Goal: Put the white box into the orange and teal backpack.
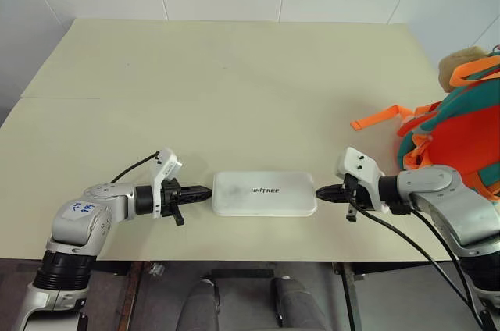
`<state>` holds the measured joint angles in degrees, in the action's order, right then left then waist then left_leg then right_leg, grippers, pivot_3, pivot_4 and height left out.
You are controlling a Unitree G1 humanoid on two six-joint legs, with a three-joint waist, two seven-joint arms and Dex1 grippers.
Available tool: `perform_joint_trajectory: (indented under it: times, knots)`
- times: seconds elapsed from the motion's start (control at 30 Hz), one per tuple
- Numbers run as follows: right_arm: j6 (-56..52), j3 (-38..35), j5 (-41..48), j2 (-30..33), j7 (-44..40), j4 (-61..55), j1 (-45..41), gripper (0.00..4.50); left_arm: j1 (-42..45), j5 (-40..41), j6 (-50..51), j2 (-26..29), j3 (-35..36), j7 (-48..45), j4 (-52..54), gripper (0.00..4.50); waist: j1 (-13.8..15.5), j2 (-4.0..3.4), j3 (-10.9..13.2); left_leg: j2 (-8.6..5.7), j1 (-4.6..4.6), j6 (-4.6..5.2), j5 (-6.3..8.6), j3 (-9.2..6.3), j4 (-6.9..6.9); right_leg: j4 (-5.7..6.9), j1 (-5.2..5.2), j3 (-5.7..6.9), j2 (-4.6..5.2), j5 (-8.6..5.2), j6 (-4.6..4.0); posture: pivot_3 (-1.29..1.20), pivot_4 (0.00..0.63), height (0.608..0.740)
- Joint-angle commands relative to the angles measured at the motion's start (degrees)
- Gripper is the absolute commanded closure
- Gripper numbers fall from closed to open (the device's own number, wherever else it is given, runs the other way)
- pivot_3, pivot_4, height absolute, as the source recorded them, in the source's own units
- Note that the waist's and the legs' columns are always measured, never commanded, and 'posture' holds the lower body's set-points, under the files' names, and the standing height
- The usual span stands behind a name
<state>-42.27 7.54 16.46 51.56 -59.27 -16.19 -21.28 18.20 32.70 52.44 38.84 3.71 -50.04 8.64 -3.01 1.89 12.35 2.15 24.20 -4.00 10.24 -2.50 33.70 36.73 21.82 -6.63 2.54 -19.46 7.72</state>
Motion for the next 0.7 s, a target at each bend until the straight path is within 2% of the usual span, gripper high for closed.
perform_joint_trajectory:
  times: [0.03,0.07,0.1,0.17,0.47,0.57,0.6,0.7]
  knots:
    - [2.6,-2.3,-1.3,2.4,-0.2,1.8,-0.7,4.5,0.9,3.7,3.1,1.1,3.7,0.5,2.6,4.47,0.0,0.0,0.0,0.0,0.0,0.01,0.0,0.0,0.0,-0.01,0.0,0.0,0.0,0.0,0.0,0.0,0.15,0.74]
    - [3.1,-2.7,-1.5,2.9,-0.1,2.4,-0.8,4.5,1.1,4.0,3.8,1.1,4.8,1.6,2.5,4.47,0.0,0.0,0.0,0.0,0.0,0.01,0.01,0.0,-0.01,-0.02,0.0,0.0,0.0,0.0,0.0,0.0,0.15,0.74]
    - [3.5,-3.0,-1.8,3.3,0.1,3.1,-1.0,4.33,1.6,4.0,4.6,1.4,5.4,2.5,2.2,4.1,-0.1,0.0,0.0,0.0,0.0,0.02,0.01,0.0,-0.01,-0.04,0.0,0.0,0.0,0.0,0.0,0.0,0.15,0.74]
    - [4.0,-3.5,-2.0,3.9,0.0,3.8,-1.2,3.92,2.1,4.1,6.4,2.7,5.7,3.1,2.2,3.68,-0.1,0.0,0.0,0.0,0.0,0.02,0.01,0.0,-0.01,-0.03,0.0,0.0,0.0,0.0,0.01,0.0,0.15,0.74]
    - [4.7,-4.2,-2.1,3.5,1.5,4.6,-2.2,0.88,4.5,7.4,13.2,6.5,7.0,2.4,1.6,0.85,-0.1,0.0,0.0,0.0,0.01,0.0,0.02,0.0,-0.04,-0.08,0.0,0.01,0.0,0.0,0.02,0.0,0.15,0.74]
    - [4.6,-3.9,-1.7,3.1,1.9,4.3,-2.2,0.0,5.2,8.9,14.3,6.7,7.4,1.9,1.0,0.01,-0.2,0.0,0.0,0.0,0.01,-0.01,0.03,0.0,-0.06,-0.11,0.0,0.0,0.0,0.0,0.02,0.0,0.15,0.74]
    - [4.5,-3.8,-1.7,3.0,2.0,4.1,-2.2,0.0,5.4,9.5,14.9,6.5,7.8,1.9,0.6,0.01,-0.2,0.0,0.0,0.0,0.01,-0.01,0.03,0.0,-0.07,-0.12,0.0,0.0,0.0,0.0,0.01,0.0,0.15,0.74]
    - [4.1,-3.4,-1.5,2.3,2.6,3.5,-2.1,0.0,9.3,11.5,25.3,4.3,9.1,6.0,-5.6,0.01,-0.1,0.0,0.0,0.0,0.01,-0.01,0.03,-0.02,-0.08,-0.1,0.01,0.03,-0.01,0.0,0.02,0.0,0.15,0.74]
